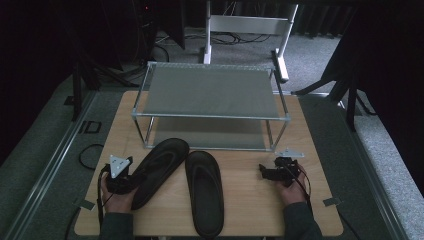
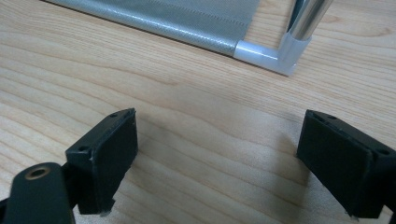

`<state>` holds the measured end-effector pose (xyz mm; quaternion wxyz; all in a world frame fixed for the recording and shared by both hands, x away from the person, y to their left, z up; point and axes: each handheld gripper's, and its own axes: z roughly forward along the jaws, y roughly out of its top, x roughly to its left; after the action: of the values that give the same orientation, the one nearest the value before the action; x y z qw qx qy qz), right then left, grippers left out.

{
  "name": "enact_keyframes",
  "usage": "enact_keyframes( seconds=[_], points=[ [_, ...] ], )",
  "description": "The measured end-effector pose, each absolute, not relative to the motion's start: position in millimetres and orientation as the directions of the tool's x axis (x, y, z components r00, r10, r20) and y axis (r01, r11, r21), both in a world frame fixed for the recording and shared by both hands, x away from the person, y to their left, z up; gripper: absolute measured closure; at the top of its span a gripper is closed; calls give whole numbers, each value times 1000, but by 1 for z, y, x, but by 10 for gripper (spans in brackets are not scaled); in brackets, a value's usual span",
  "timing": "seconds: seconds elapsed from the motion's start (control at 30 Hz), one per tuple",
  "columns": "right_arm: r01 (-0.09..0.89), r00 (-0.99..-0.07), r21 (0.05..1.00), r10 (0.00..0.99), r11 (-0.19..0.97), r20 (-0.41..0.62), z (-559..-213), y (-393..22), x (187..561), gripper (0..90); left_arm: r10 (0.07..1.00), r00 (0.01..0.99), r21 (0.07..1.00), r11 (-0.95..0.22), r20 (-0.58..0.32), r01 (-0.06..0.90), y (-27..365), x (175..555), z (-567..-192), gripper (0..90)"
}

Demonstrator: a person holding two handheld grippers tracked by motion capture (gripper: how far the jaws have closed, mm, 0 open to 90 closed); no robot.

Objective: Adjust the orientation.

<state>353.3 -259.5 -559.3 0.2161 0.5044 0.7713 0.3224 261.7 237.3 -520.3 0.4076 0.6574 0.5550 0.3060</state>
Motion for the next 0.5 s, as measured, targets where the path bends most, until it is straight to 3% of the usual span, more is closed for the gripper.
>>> enact_keyframes(
  seconds=[0.5],
  points=[
    [635, -409, 716, 913, 291, -8, -559, -258, 355, 121, 964, 260, 867, -80, -58, 491, 230, 257, -513, 408]
  ],
)
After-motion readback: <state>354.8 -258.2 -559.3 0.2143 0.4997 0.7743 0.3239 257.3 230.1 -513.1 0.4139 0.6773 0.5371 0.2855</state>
